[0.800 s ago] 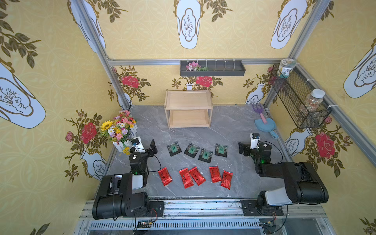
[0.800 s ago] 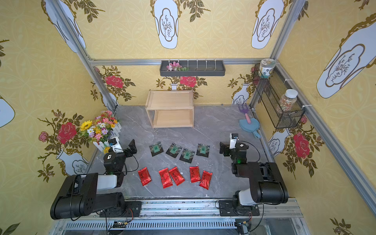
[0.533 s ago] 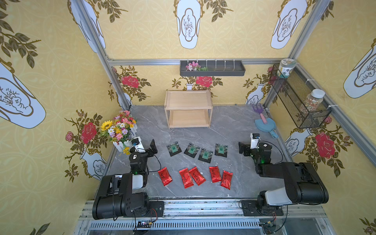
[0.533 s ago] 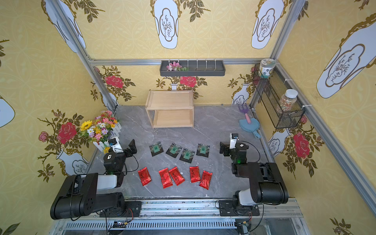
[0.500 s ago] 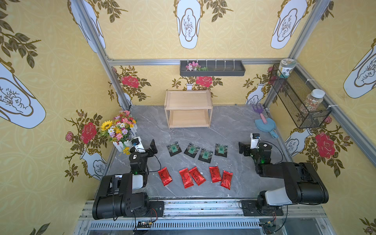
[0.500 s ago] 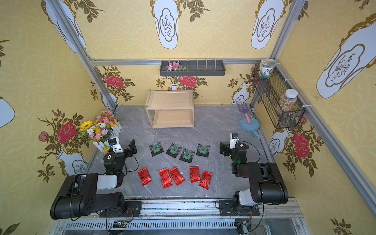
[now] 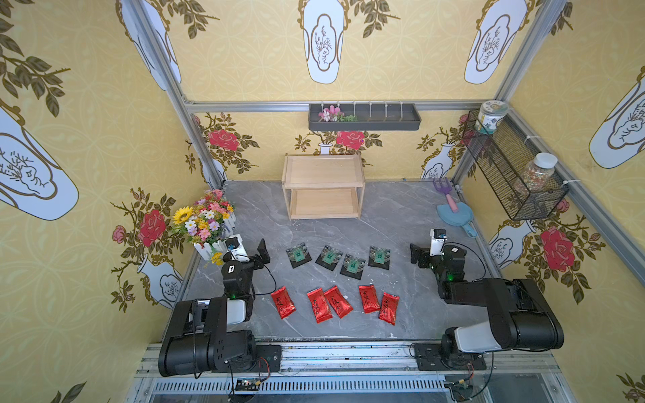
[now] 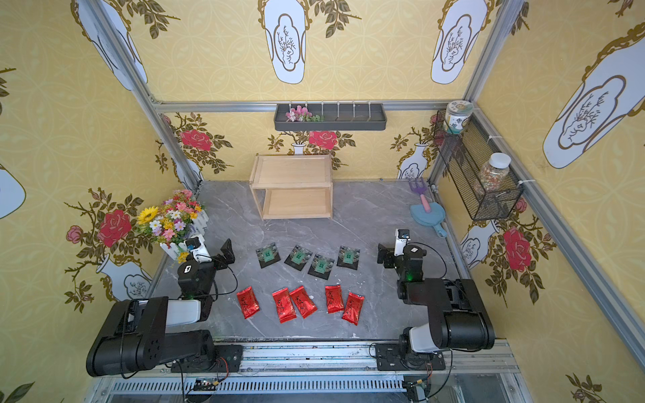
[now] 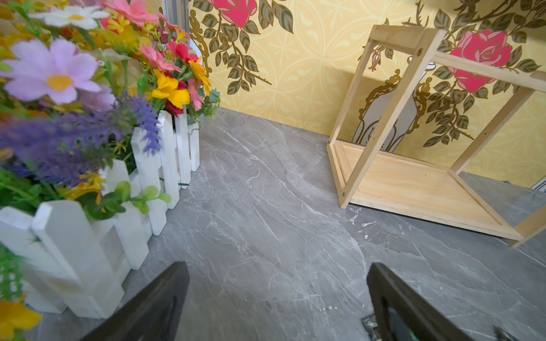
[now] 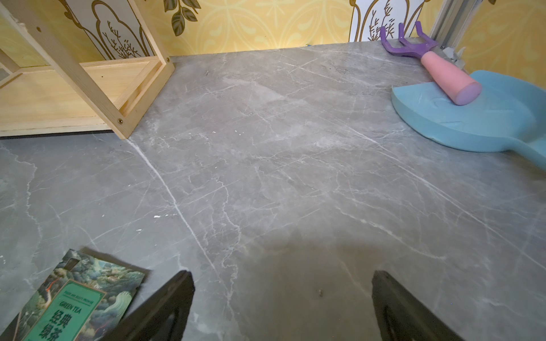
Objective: Place the tea bags on the shelf by color
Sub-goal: Move the shelf to the center of the board.
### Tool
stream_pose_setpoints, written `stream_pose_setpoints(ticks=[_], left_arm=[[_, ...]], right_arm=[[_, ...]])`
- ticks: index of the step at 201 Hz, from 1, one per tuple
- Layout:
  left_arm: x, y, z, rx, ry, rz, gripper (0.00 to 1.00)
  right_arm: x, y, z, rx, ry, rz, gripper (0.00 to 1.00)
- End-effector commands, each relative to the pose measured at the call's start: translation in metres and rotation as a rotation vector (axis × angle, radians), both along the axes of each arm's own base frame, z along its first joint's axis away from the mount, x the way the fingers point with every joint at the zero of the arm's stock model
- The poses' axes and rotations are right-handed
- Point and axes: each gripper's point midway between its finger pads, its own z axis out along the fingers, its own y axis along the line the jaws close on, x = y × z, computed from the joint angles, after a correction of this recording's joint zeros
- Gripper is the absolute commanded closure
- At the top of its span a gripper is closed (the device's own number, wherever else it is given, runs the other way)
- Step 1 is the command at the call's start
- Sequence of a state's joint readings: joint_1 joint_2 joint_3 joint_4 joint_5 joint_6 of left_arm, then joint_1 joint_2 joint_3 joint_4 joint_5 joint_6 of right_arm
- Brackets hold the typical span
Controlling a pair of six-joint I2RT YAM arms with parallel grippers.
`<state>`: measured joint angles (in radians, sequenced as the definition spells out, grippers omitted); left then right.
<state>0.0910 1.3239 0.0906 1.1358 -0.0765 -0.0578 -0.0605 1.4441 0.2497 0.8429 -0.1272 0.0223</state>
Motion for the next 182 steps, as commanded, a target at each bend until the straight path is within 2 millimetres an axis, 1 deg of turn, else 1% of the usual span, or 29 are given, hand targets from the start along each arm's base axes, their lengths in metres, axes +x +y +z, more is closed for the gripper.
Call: stream_pose_setpoints(ticks=[1, 43, 55, 58, 61, 66, 70, 74, 79, 87, 90, 92, 102, 107, 110, 118, 126, 131, 135, 147, 160, 168, 175, 182], left_arm=[[0.0, 0.001, 0.004, 0.004, -0.018, 0.005, 0.0], [0.0, 0.001, 0.003, 0.004, -0.016, 0.004, 0.0], [0.0, 0.001, 0.004, 0.005, -0.017, 0.007, 0.0], [0.0, 0.001, 0.004, 0.004, -0.017, 0.008, 0.0], [0.0, 0.001, 0.004, 0.004, -0.018, 0.008, 0.0], [0.0, 0.003, 0.007, 0.006, -0.029, 0.025, 0.0], [0.0, 0.008, 0.01, 0.012, -0.038, 0.064, 0.0], [0.0, 0.013, 0.014, 0.023, -0.045, 0.116, 0.0], [-0.001, 0.02, 0.017, 0.04, -0.042, 0.179, 0.0], [-0.002, 0.022, 0.026, 0.049, -0.045, 0.22, 0.0], [-0.002, 0.021, 0.027, 0.053, -0.036, 0.22, 0.0], [-0.002, 0.02, 0.03, 0.057, -0.041, 0.218, 0.0], [-0.002, 0.011, 0.043, 0.091, -0.059, 0.2, 0.0], [-0.002, 0.009, 0.051, 0.108, -0.071, 0.214, 0.0], [-0.003, 0.008, 0.057, 0.11, -0.083, 0.23, 0.0], [-0.006, 0.009, 0.072, 0.077, -0.121, 0.29, 0.0], [-0.008, 0.003, 0.082, 0.036, -0.138, 0.301, 0.0], [-0.007, -0.003, 0.089, 0.004, -0.145, 0.289, 0.0], [-0.006, -0.006, 0.09, -0.018, -0.124, 0.283, 0.0], [-0.005, -0.012, 0.094, -0.165, -0.083, 0.276, 0.0], [0.0, -0.025, 0.098, -0.262, -0.038, 0.222, 0.0], [0.005, -0.034, 0.105, -0.311, -0.022, 0.187, 0.0], [0.01, -0.041, 0.108, -0.347, 0.004, 0.16, 0.0], [0.015, -0.05, 0.115, -0.372, 0.022, 0.122, 0.0]], right_arm=[[0.004, -0.003, 0.01, -0.006, -0.045, -0.02, 0.03], [0.005, -0.003, 0.01, -0.026, -0.039, -0.032, 0.03], [0.006, -0.005, 0.013, -0.078, -0.037, -0.09, 0.03], [0.005, -0.005, 0.015, -0.091, -0.04, -0.097, 0.03], [0.006, -0.008, 0.02, -0.112, -0.051, -0.127, 0.03], [0.005, -0.006, 0.027, -0.155, -0.054, -0.157, 0.03], [0.004, -0.004, 0.033, -0.194, -0.043, -0.178, 0.03], [0.006, -0.001, 0.044, -0.229, -0.047, -0.189, 0.03], [0.006, 0.009, 0.053, -0.266, -0.036, -0.179, 0.03], [0.005, 0.019, 0.067, -0.289, -0.016, -0.194, 0.03], [0.005, 0.021, 0.07, -0.287, -0.012, -0.196, 0.03], [0.005, 0.025, 0.075, -0.287, -0.007, -0.196, 0.03], [0.003, 0.042, 0.088, -0.285, 0.038, -0.164, 0.03], [0.001, 0.049, 0.094, -0.277, 0.063, -0.156, 0.03], [0.002, 0.055, 0.101, -0.261, 0.06, -0.149, 0.03], [-0.002, 0.069, 0.107, -0.245, 0.089, -0.119, 0.03], [-0.003, 0.082, 0.114, -0.214, 0.089, -0.088, 0.03], [-0.004, 0.092, 0.118, -0.177, 0.086, -0.065, 0.03], [-0.004, 0.099, 0.121, -0.145, 0.085, -0.043, 0.03], [-0.004, 0.126, 0.128, -0.018, 0.082, 0.05, 0.03], [0.001, 0.143, 0.134, 0.183, 0.066, 0.07, 0.03], [0.005, 0.156, 0.135, 0.316, 0.086, 0.105, 0.03], [0.009, 0.169, 0.135, 0.423, 0.12, 0.177, 0.03], [0.011, 0.19, 0.138, 0.493, 0.141, 0.291, 0.03]])
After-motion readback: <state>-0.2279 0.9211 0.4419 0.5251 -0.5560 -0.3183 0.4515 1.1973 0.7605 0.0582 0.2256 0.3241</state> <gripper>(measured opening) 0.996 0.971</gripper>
